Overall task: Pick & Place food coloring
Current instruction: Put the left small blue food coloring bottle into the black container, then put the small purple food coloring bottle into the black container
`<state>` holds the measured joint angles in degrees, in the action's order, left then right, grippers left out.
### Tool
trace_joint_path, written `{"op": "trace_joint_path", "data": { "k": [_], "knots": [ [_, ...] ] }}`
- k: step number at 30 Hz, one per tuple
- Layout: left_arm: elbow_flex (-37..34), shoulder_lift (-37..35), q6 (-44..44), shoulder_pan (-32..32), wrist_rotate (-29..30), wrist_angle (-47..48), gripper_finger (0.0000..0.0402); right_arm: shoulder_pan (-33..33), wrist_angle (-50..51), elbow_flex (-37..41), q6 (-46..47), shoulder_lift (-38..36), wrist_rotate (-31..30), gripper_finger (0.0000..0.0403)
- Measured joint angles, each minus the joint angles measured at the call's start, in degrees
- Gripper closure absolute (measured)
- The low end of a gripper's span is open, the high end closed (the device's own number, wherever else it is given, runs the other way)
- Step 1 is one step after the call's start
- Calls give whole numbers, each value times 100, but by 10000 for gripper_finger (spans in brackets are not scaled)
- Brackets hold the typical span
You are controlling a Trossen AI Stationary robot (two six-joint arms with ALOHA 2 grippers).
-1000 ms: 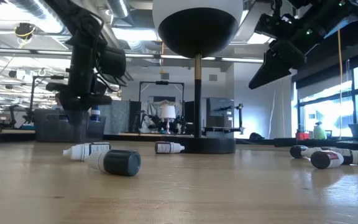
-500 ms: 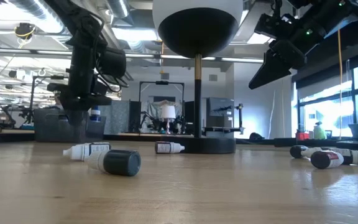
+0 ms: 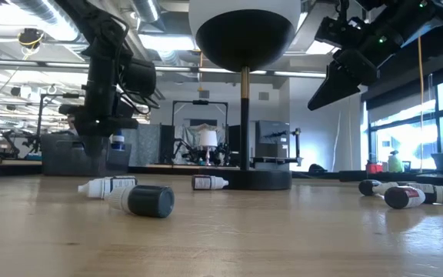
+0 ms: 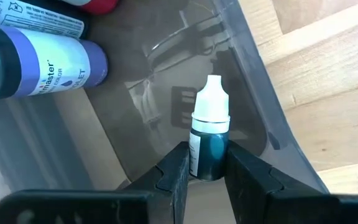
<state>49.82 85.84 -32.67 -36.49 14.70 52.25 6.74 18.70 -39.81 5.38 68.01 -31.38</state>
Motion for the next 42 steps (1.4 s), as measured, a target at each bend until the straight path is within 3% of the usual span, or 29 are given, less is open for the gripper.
{"op": "trace_joint_path", "data": {
  "k": [5,13,24,30,33,36,42],
  "knots": [
    [0,0,42,0,-174,0,308,0,0,0,-3,0,0,173],
    [0,0,74,1,-208,11,262,0,0,0,-5,0,2,173],
    [691,-915,409,411,724,514,247,0,37,0,-8,2,2,173],
    [772,-1641,564,1266,726,441,247,2,52,0,-8,2,2,173],
    [772,-1793,498,1897,459,432,245,0,52,0,-8,2,2,173],
    [772,-1795,490,2608,161,272,245,2,52,0,-8,2,2,173],
    [772,-1494,-220,3908,357,-606,248,1,52,0,-1,2,2,173]
  ]
}}
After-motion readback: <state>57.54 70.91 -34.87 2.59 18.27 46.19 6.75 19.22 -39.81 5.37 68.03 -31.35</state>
